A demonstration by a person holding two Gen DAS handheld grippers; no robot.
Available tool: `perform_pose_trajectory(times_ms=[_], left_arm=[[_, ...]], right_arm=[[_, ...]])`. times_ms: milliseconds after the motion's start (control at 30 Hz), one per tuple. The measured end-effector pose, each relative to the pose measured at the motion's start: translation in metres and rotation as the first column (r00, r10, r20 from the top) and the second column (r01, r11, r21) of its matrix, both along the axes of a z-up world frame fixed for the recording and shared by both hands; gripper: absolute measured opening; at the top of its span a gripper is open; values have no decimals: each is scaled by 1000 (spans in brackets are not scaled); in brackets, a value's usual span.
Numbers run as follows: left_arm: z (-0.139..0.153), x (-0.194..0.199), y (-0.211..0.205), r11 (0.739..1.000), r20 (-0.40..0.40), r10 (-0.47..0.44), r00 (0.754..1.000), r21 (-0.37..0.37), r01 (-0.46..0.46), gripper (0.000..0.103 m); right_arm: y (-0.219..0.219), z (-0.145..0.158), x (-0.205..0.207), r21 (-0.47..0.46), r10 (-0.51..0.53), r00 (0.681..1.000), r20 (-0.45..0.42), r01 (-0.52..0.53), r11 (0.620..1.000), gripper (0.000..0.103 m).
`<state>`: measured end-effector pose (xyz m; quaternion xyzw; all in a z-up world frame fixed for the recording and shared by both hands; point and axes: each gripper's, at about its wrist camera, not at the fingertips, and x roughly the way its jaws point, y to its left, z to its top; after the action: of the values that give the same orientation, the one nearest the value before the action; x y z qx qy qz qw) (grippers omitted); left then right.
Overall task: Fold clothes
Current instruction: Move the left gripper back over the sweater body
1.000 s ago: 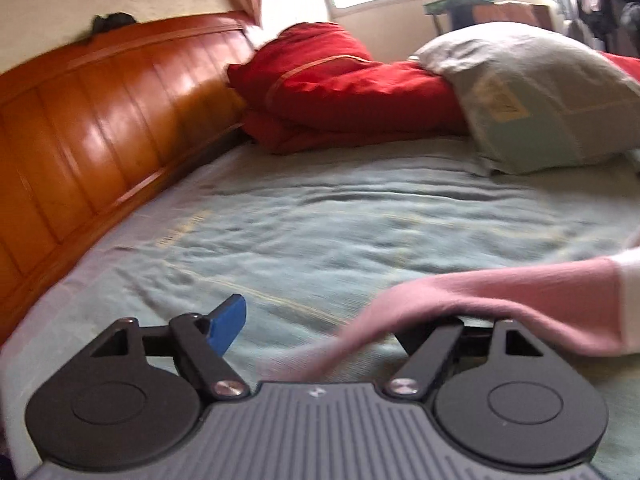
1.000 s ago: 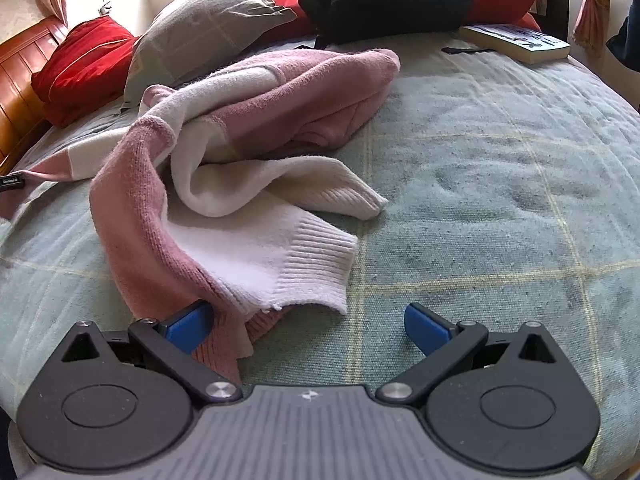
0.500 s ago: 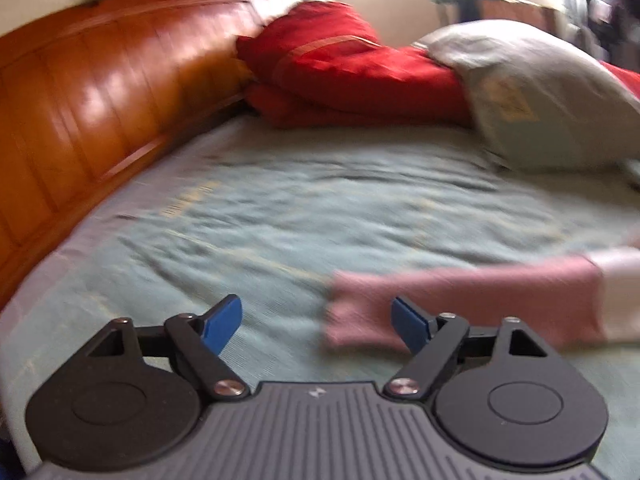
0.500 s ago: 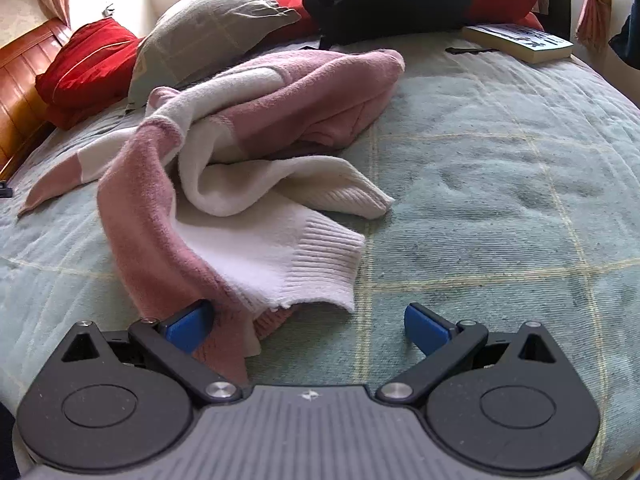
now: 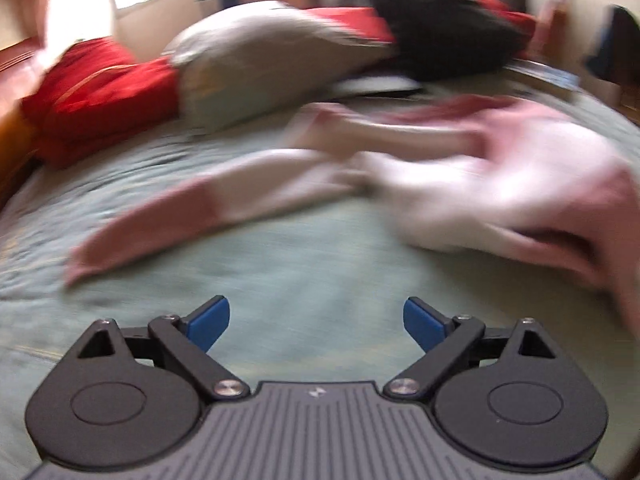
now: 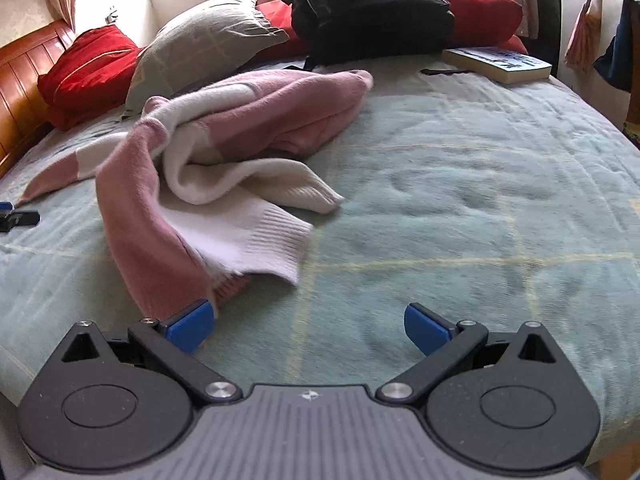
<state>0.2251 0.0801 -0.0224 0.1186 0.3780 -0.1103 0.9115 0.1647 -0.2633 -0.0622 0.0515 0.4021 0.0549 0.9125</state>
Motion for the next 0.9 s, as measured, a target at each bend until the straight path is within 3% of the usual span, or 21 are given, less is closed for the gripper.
perform_pose_trajectory(times_ms=[200, 433, 600, 767, 900], left_arm=[[-4, -56, -81, 990, 16, -143, 990, 16, 143, 97], [-8, -82, -138, 974, 12, -197, 980, -112, 197, 97], [20, -83, -178, 929, 77, -320, 944, -169, 329, 102], [25, -59, -219, 881, 95, -399, 912, -237, 410, 102], [5, -30, -228, 928, 47, -310, 950, -204, 313, 102]], right_arm=[[-9, -21, -7, -43, 31, 999, 37, -29, 999, 103], [-19, -39, -19, -65, 87, 992, 87, -81, 995, 103], [-32, -38, -32, -31, 114, 989, 99, -112, 993, 103], [-36, -38, -48, -45, 133, 985, 111, -129, 991, 103], [-44, -39, -53, -32, 134, 984, 116, -131, 991, 103]])
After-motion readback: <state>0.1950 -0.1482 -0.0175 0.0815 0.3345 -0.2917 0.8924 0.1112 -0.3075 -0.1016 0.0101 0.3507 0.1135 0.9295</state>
